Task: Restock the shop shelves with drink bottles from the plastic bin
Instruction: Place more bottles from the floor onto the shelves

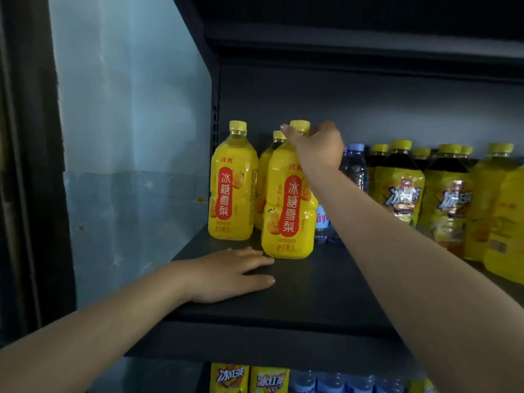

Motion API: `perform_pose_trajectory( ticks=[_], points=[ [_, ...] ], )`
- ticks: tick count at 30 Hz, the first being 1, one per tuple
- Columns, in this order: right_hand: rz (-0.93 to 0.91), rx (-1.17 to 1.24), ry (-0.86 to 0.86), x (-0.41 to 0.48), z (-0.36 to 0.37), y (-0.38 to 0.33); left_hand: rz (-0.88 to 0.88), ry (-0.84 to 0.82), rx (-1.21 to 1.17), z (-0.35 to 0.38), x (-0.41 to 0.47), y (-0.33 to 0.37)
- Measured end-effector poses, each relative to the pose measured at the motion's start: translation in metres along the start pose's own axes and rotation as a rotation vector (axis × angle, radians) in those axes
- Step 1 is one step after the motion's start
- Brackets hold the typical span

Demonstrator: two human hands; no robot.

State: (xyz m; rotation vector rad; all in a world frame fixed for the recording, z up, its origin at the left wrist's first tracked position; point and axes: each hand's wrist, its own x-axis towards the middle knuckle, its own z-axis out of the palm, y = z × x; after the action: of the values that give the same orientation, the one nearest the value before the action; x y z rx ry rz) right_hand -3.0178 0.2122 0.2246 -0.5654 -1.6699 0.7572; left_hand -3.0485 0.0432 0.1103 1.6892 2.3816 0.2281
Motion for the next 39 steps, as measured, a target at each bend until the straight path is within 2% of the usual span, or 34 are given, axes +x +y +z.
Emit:
perform_pose_trajectory(
  ticks=[4,8,10,12,14,28,39],
  points=[
    [0.060,0.038,-0.090,0.003,0.000,0.009,0.010,0.002,0.005,0.001,0.000,-0.002],
    [0.109,0.146,-0.301,0.000,-0.018,0.016,0.002,0.007,0.001,0.001,-0.002,0.001],
    [0.130,0.188,-0.478,-0.002,-0.033,0.021,-0.006,0.006,-0.001,0.000,-0.004,0.002],
    [0.085,0.108,-0.635,-0.004,-0.047,0.024,-0.012,0.002,0.000,0.000,-0.005,0.004],
    [0.023,0.016,-0.695,-0.005,-0.053,0.026,-0.016,0.002,-0.001,0.000,-0.005,0.004],
    [-0.218,-0.253,-0.520,0.003,-0.018,0.036,-0.019,0.020,-0.019,0.000,-0.004,0.003],
    [-0.376,-0.705,-0.462,0.014,0.003,0.039,-0.014,0.025,-0.028,0.001,0.000,-0.002]
  ],
)
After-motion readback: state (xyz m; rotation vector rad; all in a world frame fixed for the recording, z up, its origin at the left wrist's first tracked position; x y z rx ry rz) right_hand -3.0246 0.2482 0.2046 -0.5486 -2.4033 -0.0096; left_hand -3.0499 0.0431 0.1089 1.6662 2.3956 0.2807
